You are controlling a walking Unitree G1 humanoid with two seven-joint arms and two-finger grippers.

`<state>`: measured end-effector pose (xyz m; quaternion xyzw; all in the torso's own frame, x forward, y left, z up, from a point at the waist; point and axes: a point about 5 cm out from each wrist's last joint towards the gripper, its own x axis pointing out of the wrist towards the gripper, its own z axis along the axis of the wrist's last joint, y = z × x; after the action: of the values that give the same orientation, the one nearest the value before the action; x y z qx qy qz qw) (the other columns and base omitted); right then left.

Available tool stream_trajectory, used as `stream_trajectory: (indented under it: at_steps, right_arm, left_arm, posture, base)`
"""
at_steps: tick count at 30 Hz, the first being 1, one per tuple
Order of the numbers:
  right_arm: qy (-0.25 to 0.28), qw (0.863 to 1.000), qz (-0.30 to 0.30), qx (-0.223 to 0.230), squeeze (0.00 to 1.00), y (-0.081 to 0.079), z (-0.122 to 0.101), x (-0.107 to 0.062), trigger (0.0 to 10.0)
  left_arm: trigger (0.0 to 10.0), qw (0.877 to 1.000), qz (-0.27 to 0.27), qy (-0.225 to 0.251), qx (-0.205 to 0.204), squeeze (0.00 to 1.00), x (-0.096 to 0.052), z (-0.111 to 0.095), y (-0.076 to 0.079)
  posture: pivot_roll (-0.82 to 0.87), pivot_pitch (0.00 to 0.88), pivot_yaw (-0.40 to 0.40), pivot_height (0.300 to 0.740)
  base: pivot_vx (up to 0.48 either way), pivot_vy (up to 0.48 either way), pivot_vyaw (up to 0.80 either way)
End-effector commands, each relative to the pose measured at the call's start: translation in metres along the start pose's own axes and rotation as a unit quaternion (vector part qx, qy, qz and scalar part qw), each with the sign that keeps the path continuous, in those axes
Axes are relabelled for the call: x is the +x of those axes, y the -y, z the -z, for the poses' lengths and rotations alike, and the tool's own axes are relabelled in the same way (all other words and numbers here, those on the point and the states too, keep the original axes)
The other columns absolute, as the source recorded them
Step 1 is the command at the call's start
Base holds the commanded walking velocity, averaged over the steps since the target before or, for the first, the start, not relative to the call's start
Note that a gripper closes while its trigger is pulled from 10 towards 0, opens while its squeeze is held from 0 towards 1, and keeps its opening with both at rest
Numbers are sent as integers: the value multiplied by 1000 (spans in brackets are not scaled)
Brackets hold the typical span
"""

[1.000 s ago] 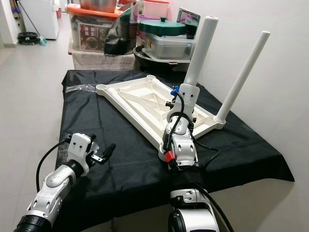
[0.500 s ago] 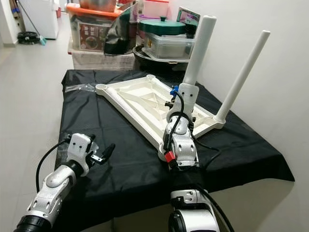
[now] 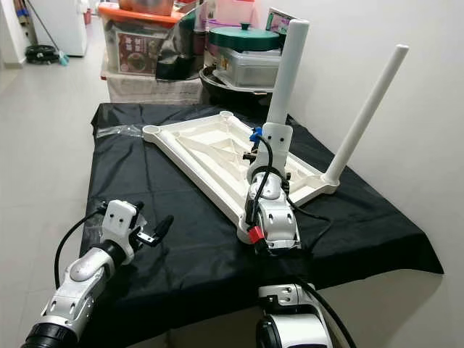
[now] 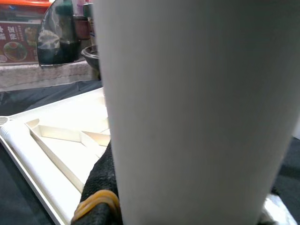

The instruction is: Building children table

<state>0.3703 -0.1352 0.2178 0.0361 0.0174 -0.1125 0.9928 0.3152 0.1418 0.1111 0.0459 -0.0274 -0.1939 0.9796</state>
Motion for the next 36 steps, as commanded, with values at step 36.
stream_trajectory:
  at_steps: [36]
  right_arm:
    - [-55, 998, -22, 14, 0, 4, 32, -21, 10000]
  left_arm:
    - [10000, 1000, 8, -7, 6, 0, 2, 2, 2]
  posture:
    - [-3, 0, -110, 740]
  base:
    - [0, 0, 0]
